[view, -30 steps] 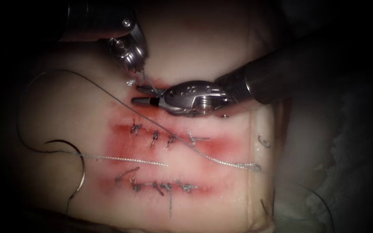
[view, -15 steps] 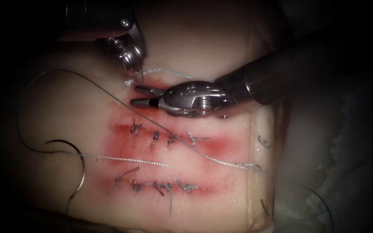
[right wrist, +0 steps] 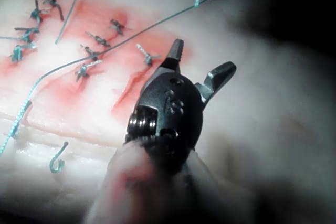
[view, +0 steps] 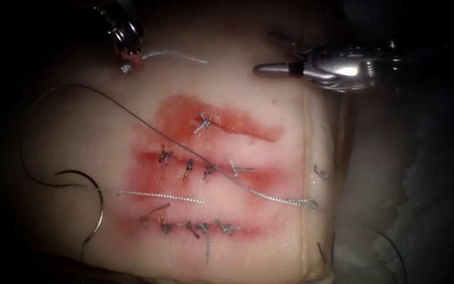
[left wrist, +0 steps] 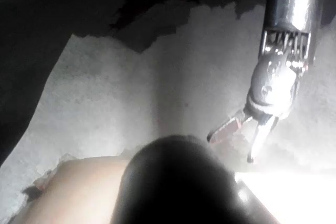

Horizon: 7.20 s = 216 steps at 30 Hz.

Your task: Wound Closure

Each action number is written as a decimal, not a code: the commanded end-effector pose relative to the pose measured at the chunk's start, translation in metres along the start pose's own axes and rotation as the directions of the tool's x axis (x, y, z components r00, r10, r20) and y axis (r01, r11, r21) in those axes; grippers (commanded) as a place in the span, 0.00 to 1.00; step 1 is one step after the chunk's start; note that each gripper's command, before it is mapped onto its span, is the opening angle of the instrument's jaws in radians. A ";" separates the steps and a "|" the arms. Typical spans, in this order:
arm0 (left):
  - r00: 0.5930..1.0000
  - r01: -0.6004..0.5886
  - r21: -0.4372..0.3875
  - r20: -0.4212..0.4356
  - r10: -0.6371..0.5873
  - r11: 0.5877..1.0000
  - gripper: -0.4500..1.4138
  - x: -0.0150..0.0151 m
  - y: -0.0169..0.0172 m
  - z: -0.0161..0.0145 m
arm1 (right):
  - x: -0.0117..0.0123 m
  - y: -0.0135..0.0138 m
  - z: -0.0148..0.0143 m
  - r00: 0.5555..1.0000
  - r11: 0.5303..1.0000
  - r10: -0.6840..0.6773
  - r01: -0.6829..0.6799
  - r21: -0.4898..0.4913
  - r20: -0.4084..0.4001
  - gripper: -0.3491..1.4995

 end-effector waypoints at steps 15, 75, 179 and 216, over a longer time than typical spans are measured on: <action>0.992 0.051 0.147 0.106 -0.067 0.988 0.00 -0.0061 -0.0122 0.0034 | 0.0044 -0.0106 -0.0087 1.000 0.986 -0.010 0.013 0.166 -0.022 0.95; 0.900 -0.303 0.586 0.436 0.022 0.752 0.93 -0.0025 -0.0064 0.0068 | 0.0055 -0.0034 -0.0047 0.999 0.986 0.034 -0.034 0.164 -0.002 0.88; 0.926 -0.346 0.224 0.235 0.294 0.911 0.00 0.0188 -0.0011 0.0162 | 0.0074 0.0036 -0.0012 0.996 0.992 0.085 -0.087 0.087 0.023 0.87; 0.817 0.141 0.978 -0.202 -0.540 -0.152 0.00 0.0107 -0.0062 0.0076 | 0.0027 0.0106 0.0019 0.959 0.960 0.264 -0.250 -0.130 0.108 0.74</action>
